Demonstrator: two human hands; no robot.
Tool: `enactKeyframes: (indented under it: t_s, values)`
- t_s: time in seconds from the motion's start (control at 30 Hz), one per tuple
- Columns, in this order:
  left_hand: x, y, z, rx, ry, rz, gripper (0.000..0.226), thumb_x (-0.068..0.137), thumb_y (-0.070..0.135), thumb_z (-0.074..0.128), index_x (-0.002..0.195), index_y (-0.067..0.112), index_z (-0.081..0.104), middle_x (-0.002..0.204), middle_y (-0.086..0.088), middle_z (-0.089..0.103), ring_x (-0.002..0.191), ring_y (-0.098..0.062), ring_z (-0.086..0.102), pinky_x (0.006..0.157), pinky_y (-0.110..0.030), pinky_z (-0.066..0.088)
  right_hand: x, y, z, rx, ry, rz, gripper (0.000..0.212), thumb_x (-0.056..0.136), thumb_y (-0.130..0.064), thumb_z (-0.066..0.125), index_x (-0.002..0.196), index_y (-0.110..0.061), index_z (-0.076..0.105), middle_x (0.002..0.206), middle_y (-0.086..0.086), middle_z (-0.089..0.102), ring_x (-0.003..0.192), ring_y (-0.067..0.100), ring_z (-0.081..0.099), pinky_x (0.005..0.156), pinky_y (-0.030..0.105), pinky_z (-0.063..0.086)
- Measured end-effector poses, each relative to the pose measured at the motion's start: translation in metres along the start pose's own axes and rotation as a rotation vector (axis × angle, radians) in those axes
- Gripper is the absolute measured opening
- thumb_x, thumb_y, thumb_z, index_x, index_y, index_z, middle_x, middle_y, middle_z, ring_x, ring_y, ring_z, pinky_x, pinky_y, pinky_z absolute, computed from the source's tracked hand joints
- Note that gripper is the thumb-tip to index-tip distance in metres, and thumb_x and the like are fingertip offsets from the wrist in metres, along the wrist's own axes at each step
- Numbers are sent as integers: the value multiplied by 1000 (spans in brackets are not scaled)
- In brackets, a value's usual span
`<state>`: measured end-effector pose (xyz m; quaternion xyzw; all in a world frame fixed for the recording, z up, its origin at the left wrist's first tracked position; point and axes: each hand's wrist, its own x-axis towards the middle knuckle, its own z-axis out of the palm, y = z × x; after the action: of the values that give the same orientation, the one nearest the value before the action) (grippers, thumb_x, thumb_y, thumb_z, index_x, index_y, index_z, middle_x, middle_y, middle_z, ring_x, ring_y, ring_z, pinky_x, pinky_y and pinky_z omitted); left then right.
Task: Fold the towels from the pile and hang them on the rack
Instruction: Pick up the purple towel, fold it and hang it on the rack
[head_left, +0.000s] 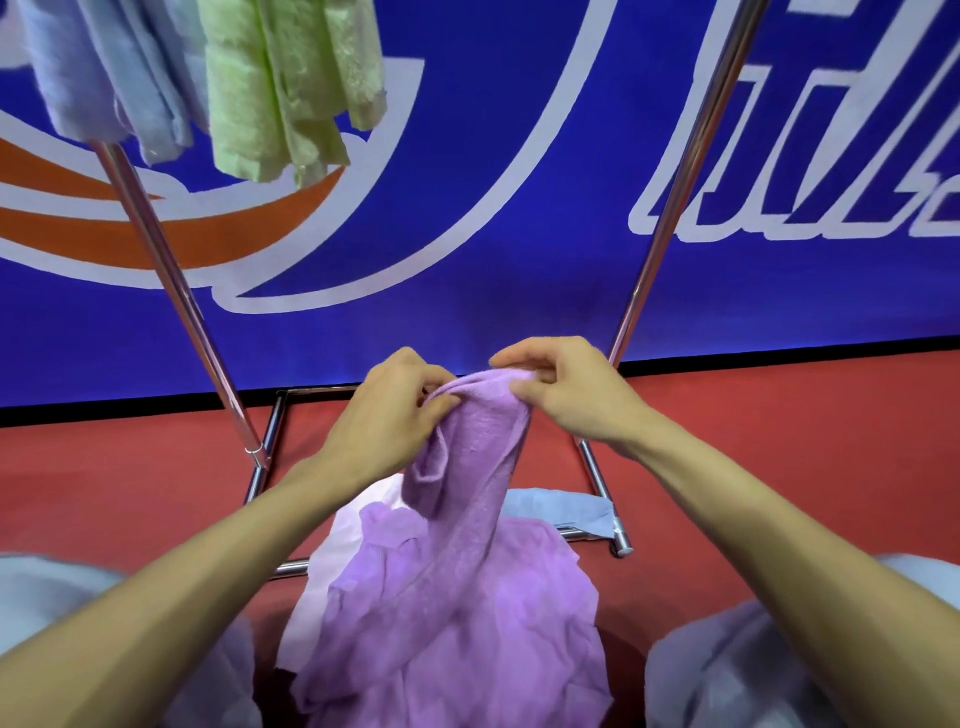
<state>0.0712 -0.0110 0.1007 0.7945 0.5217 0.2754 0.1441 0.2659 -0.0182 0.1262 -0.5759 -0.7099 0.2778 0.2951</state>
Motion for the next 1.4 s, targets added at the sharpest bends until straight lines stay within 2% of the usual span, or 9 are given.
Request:
enactKeyframes:
  t_s: [0.1, 0.23, 0.47, 0.63, 0.73, 0.9, 1.13, 1.27, 1.4]
  values:
    - [-1, -2, 2, 27, -25, 2, 16, 94, 25, 53, 98, 24, 69, 86, 0, 62, 88, -18, 55, 77, -36, 46, 0, 2, 0, -195, -3, -10, 27, 86, -6, 56, 105, -15, 72, 100, -1, 73, 88, 11, 61, 76, 12, 39]
    - [-4, 3, 5, 97, -53, -40, 15, 96, 29, 48, 105, 21, 57, 94, 0, 69, 94, -27, 60, 77, -41, 49, 1, 5, 4, -304, 44, -47, 18, 86, -7, 54, 95, -12, 69, 81, 4, 67, 76, 17, 51, 62, 22, 33]
    - [-6, 8, -1, 99, -12, -13, 26, 101, 35, 32, 98, 16, 50, 91, 0, 56, 86, -28, 56, 74, -43, 46, 9, -4, 3, 100, 157, 19, 14, 84, -14, 55, 83, -22, 66, 69, -12, 61, 69, 8, 53, 67, 21, 43]
    - [-9, 26, -22, 71, 95, -56, 28, 103, 33, 23, 89, 16, 39, 85, -1, 48, 74, -28, 50, 68, -42, 42, 14, -35, -6, 242, 231, -7, 20, 82, -11, 56, 84, -23, 71, 82, -13, 70, 78, 11, 63, 78, 35, 53]
    - [-6, 44, -47, 40, 123, -90, 16, 100, 29, 33, 100, 17, 44, 94, 1, 55, 83, -27, 54, 70, -41, 45, 17, -71, -27, 261, 292, -58, 22, 81, -9, 56, 86, -22, 73, 92, -8, 73, 91, 17, 67, 86, 38, 55]
    - [11, 53, -89, 6, 109, -152, 19, 97, 26, 41, 81, 16, 40, 86, -10, 57, 88, -37, 55, 71, -41, 42, 21, -118, -66, 277, 382, -117, 21, 85, -7, 59, 89, -23, 72, 94, -5, 72, 92, 13, 67, 80, 27, 55]
    - [26, 100, -193, 69, 347, -33, 18, 97, 24, 49, 100, 9, 57, 93, -8, 61, 87, -27, 55, 72, -34, 41, 5, -176, -125, 99, 524, -224, 13, 88, -11, 59, 96, -15, 68, 93, -5, 66, 85, 7, 57, 63, 7, 39]
    - [26, 127, -234, 160, 408, 98, 19, 97, 24, 51, 92, 9, 60, 92, -15, 67, 89, -35, 61, 76, -45, 50, -9, -204, -155, -14, 565, -309, 12, 91, -14, 59, 102, -13, 66, 92, -7, 60, 86, 7, 54, 64, 11, 37]
    - [25, 152, -258, 158, 472, 171, 19, 97, 21, 51, 100, 11, 66, 99, -11, 69, 93, -31, 63, 82, -46, 51, -17, -225, -177, -25, 640, -342, 15, 90, -15, 60, 103, -13, 67, 97, -2, 64, 88, 10, 57, 65, 12, 39]
